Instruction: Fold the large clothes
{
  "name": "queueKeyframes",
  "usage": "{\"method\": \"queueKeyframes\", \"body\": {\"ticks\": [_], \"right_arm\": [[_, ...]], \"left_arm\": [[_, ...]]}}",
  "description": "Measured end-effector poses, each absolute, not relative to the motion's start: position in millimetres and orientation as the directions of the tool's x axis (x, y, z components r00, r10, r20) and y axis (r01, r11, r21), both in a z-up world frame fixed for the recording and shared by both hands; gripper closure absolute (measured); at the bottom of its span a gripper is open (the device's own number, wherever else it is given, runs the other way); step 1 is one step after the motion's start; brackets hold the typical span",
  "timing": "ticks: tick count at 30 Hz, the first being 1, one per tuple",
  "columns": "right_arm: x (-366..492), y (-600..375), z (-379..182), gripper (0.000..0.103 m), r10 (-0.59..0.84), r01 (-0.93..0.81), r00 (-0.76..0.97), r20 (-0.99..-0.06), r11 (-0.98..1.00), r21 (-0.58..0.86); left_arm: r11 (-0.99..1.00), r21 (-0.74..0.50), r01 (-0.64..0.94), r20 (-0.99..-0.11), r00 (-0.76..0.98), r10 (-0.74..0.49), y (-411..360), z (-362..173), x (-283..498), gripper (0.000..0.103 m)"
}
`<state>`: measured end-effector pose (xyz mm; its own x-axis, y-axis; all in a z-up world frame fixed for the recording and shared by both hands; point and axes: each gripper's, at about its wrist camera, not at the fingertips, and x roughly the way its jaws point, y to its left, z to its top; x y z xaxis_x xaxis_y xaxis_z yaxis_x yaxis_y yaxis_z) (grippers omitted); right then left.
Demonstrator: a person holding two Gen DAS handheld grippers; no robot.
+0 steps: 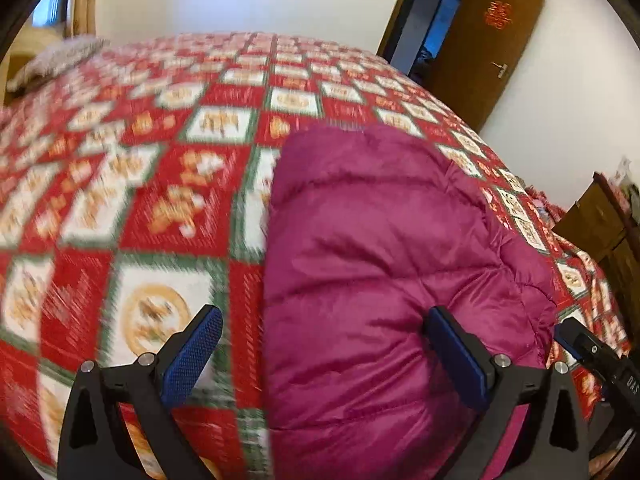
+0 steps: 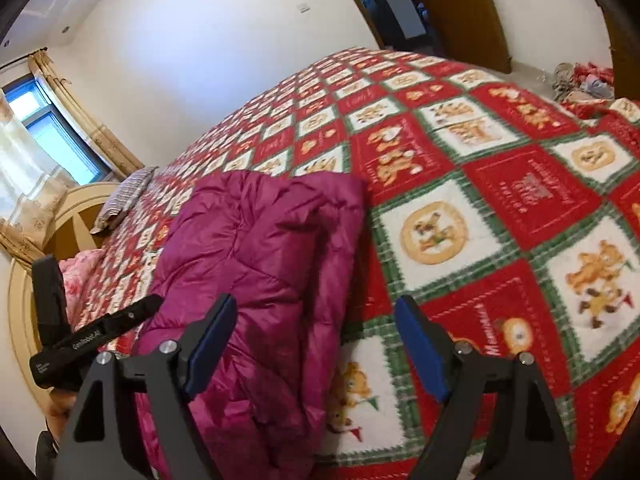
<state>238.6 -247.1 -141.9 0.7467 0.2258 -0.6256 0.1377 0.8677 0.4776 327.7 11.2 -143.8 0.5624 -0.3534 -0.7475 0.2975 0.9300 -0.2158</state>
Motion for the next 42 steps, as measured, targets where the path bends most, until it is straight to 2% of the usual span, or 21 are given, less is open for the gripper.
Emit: {"method": "queueKeyframes", "body": {"ticks": [3,9,11,14,18,20,23,28,31,34,38,42], "right_arm": [[248,-245,-145,0.019,0.257,0.115,0.740,-0.622,0.863,0.493],[264,-238,-157,0.016,0.276,0.092,0.710,-0.648,0.876,0.474],[267,-238,-163,0.008,0.286,0.090,0.700,-0.655,0.874,0.477],[271,-237,-171,0.004,0.333,0.083,0.687,-0.646,0.847,0.525],[278,-215,-168,0.005,0.411,-0.016,0.649,-0.640,0.849,0.529],[280,-202,-167,0.005,0.377,-0.036,0.648,-0.662,0.883,0.469],[283,-202,-171,0.006,0.377,-0.029,0.654,-0.656,0.879,0.475],[279,-195,-172,0.016,0.329,-0.058,0.665,-0.670,0.918,0.393],[277,-196,-172,0.017,0.329,-0.064,0.671,-0.664,0.918,0.390],[276,-196,-173,0.017,0.325,-0.063,0.682,-0.655,0.918,0.390],[277,-197,-174,0.016,0.329,-0.064,0.688,-0.647,0.915,0.398],[276,-197,-175,0.015,0.333,-0.065,0.693,-0.639,0.912,0.404]], "left_arm": [[0.932,-0.197,0.305,-0.734,0.584,-0.346,17,-138,334,0.001],[0.938,-0.187,0.290,-0.768,0.552,-0.324,12,-160,343,0.001],[0.942,-0.179,0.284,-0.766,0.561,-0.314,11,-163,341,0.001],[0.945,-0.149,0.291,-0.768,0.568,-0.296,8,-162,339,0.001],[0.947,-0.132,0.292,-0.769,0.573,-0.284,7,-164,340,0.001],[0.949,-0.120,0.290,-0.771,0.575,-0.273,7,-165,341,0.001],[0.948,-0.140,0.286,-0.777,0.562,-0.284,9,-167,343,0.001],[0.941,-0.148,0.304,-0.780,0.549,-0.300,8,-168,345,0.001],[0.930,-0.146,0.339,-0.766,0.555,-0.323,9,-163,341,0.001],[0.907,-0.238,0.348,-0.742,0.538,-0.401,22,-160,340,0.001],[0.874,-0.411,0.260,-0.706,0.516,-0.485,57,-168,351,0.001],[0.825,-0.493,0.276,-0.692,0.450,-0.564,54,-177,356,0.001]]}}
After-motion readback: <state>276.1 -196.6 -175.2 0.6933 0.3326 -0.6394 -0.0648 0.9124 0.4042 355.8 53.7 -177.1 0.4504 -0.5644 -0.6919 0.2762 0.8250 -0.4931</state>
